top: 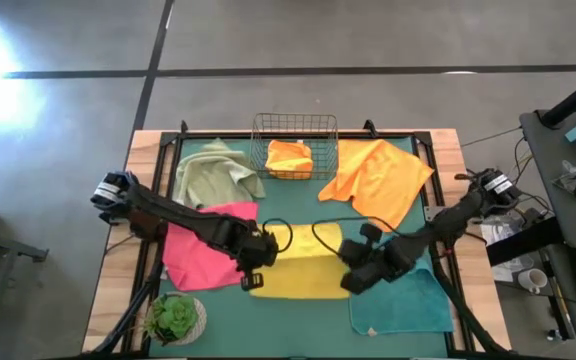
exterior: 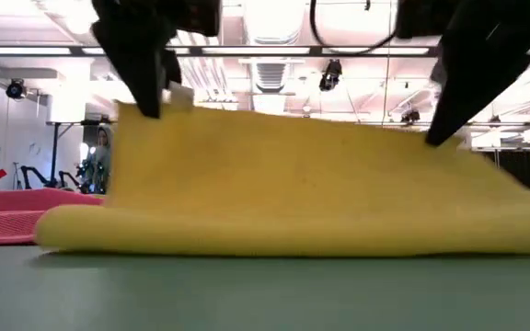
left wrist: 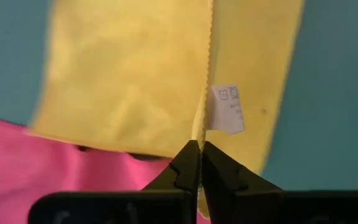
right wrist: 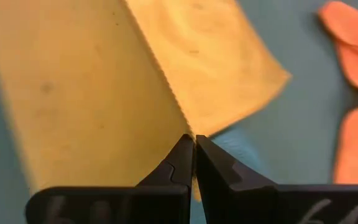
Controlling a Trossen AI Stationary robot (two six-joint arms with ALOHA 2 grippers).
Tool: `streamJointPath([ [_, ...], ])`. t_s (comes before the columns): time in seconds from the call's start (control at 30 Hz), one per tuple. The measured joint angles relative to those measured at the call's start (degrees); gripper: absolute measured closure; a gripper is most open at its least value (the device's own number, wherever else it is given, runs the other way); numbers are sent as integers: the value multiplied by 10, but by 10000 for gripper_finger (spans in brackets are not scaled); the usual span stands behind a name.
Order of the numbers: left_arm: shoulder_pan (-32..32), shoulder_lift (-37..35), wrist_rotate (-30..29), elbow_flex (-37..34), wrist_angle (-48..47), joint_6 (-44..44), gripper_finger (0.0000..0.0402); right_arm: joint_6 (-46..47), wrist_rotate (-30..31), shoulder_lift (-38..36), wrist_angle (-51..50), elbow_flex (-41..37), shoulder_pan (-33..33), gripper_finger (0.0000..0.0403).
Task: Fold microfiber towels
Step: Fold the yellow microfiber towel
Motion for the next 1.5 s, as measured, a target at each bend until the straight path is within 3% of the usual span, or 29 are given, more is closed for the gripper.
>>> streamJointPath([
  [0.47, 82, 0, -24, -25, 2, 55, 402, -95, -4, 0, 98, -65, -117, 394],
  [0.93, 97, 0, -77, -50, 8, 103, 398, -91, 0, 0, 108, -65, -130, 384],
  [1.3, 100, -1, -75, -46, 0, 102, 293, -60, -11, -7, 109, -64, -138, 281],
  [1.5, 90, -12, -1, -31, -18, 112, 263, -59, -114, -33, 134, -61, -129, 254],
])
